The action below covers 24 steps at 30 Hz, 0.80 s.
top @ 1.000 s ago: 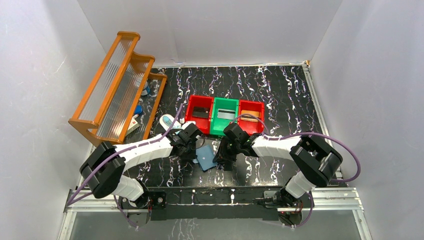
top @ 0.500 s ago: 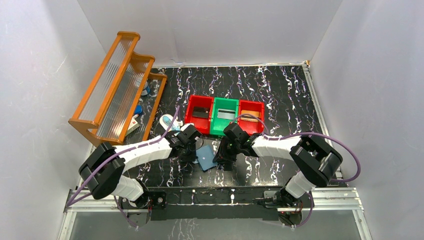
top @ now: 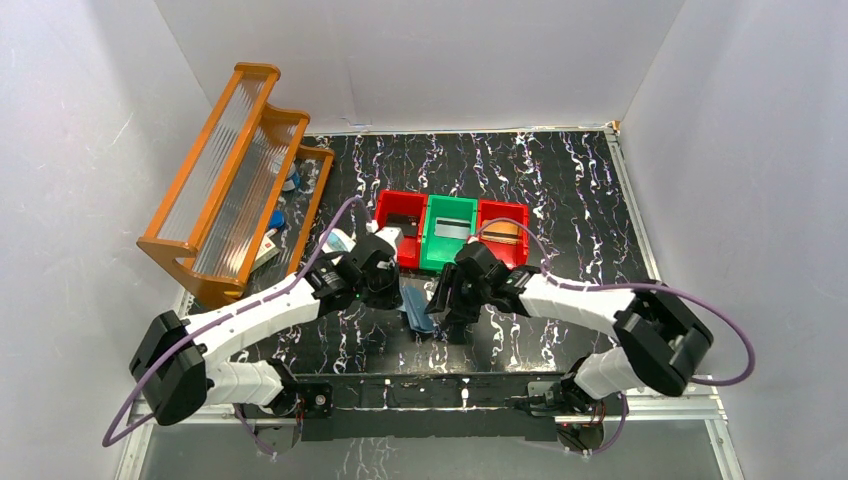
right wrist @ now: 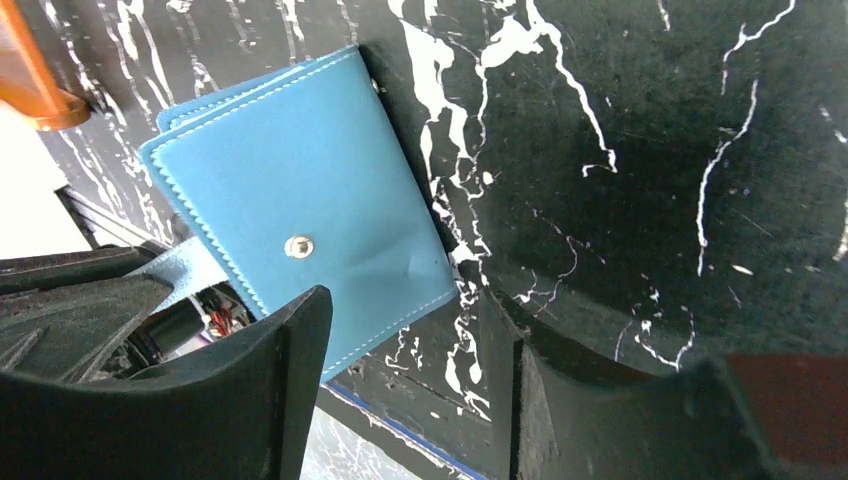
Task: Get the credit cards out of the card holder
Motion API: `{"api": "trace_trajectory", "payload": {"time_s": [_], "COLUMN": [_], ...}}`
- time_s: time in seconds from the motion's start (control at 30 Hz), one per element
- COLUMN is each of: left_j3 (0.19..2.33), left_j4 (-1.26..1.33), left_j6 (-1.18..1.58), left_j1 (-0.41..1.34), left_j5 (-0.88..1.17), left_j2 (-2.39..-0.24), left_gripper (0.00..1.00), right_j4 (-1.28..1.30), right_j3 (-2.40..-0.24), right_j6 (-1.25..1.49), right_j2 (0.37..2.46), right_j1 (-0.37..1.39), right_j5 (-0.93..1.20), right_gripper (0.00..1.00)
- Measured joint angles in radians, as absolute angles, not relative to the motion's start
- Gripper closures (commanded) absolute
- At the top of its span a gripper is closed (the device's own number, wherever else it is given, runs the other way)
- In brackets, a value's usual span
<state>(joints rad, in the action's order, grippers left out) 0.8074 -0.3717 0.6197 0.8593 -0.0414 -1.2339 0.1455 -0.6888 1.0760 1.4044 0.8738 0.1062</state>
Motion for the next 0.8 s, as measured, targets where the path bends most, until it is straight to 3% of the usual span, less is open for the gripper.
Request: {"api": "trace_trajectory", "payload": {"time_s": [0.57, 0.8], "left_j3": [0.965, 0.991], "left_j4": [-0.342, -0.343], "left_j6": [0.427, 0.436], "left_j1": [0.865, 0.876], "left_j5": [0.276, 0.245], "left_j2": [-1.382, -1.418], "left_gripper": [1.00, 1.00], "right_j4": [0.240, 0.256], "right_j3": [-0.653, -0.586], "right_j6": [1.090, 1.135], "right_j2": [1.115, 0.978], "right_j1": [0.871, 0.871], "right_j5": [-0.130, -0.218], "right_gripper": [0.35, 0.37]}}
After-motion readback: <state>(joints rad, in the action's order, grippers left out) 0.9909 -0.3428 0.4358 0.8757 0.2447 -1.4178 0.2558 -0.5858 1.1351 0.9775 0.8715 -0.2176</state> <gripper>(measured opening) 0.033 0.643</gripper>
